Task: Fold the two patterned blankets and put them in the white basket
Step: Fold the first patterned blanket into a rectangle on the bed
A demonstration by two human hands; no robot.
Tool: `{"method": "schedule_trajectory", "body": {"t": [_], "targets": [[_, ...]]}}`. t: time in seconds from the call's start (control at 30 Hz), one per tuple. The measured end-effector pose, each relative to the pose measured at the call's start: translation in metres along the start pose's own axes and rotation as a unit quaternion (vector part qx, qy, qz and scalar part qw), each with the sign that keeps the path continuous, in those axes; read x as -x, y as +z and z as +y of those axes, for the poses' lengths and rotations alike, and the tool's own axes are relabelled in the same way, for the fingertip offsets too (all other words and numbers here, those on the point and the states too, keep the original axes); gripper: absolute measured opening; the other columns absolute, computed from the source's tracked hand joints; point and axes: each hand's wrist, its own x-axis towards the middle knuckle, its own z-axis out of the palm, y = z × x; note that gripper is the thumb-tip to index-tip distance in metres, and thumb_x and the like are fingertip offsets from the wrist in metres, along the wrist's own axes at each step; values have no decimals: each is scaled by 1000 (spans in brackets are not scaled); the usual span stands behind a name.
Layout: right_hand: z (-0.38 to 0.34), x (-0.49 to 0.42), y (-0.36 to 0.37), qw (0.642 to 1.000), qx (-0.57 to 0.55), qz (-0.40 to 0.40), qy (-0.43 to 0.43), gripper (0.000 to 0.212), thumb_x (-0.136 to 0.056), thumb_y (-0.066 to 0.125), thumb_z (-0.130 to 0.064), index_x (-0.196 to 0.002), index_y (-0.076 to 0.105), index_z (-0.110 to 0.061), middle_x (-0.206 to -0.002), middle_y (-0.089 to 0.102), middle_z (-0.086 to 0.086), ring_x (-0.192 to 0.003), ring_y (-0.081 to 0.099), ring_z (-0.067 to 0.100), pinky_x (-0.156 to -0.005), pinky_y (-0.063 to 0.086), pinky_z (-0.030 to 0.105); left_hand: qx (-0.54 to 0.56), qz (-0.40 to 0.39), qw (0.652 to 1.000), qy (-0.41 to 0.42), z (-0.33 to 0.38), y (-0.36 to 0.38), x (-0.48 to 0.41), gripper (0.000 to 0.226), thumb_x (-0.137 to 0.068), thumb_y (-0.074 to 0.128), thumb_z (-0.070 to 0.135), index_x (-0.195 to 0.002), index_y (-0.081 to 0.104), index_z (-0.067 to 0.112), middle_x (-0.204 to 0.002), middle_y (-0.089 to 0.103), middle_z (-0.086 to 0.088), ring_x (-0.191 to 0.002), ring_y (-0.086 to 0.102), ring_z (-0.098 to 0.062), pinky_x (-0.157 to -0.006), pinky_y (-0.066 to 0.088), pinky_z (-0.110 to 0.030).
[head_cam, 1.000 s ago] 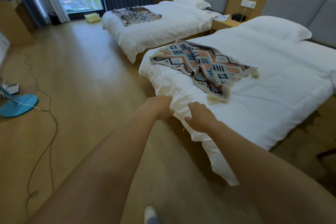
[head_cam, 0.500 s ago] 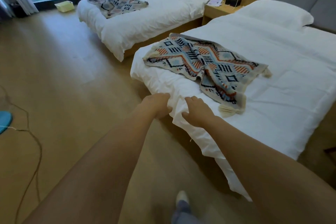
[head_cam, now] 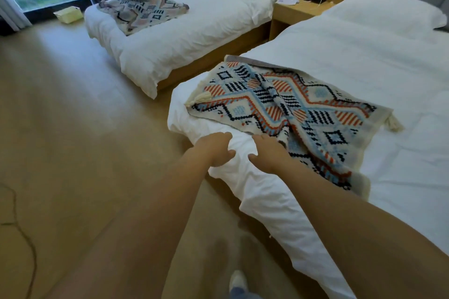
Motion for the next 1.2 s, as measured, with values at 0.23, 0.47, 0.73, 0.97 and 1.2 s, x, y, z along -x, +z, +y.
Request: {"method": "schedule_trajectory", "body": {"t": [0.23, 0.47, 0.73, 0.97, 1.2], "targets": [[-16, -110, -22, 1000, 0, -19, -7, 54, -92, 48, -34, -136, 31, -7, -139, 40, 15, -125, 39, 33, -99, 38, 42, 23, -14, 1000, -15, -56, -28, -89, 57, -92, 46, 42, -141, 32, 16, -146, 40, -8, -129, 42, -26, -104, 38, -41], [-44, -216, -25, 999, -9, -38, 12, 58, -91, 53, -31, -138, 29, -9, -141, 35, 15, -127, 34, 33, -101, 37, 42, 37, 0, 999, 4, -132, -50, -175, 49, -90, 50, 40, -132, 42, 17, -135, 51, -7, -118, 51, -26, -94, 45, -38], [-81, -347, -25, 993, -52, -49, 99, 62, -91, 54, -31, -141, 25, -11, -145, 31, 14, -131, 32, 32, -105, 35, 41, 20, -48, 997, 63, -228, -90, -300, 45, -89, 53, 37, -129, 46, 20, -122, 58, -6, -103, 58, -23, -83, 49, -33], [-91, -431, -41, 985, -74, -35, 149, 59, -91, 53, -29, -141, 27, -10, -146, 32, 15, -131, 33, 32, -106, 36, 42, -13, -68, 989, 128, -266, -135, -396, 47, -91, 50, 39, -132, 43, 18, -131, 54, -6, -114, 54, -25, -92, 47, -39], [-72, -526, -60, 981, -81, -12, 177, 55, -91, 52, -30, -139, 30, -12, -141, 37, 12, -128, 36, 30, -104, 35, 39, -22, -91, 982, 165, -276, -160, -487, 55, -94, 45, 38, -142, 29, 17, -147, 38, -8, -129, 42, -27, -100, 38, -40]]}}
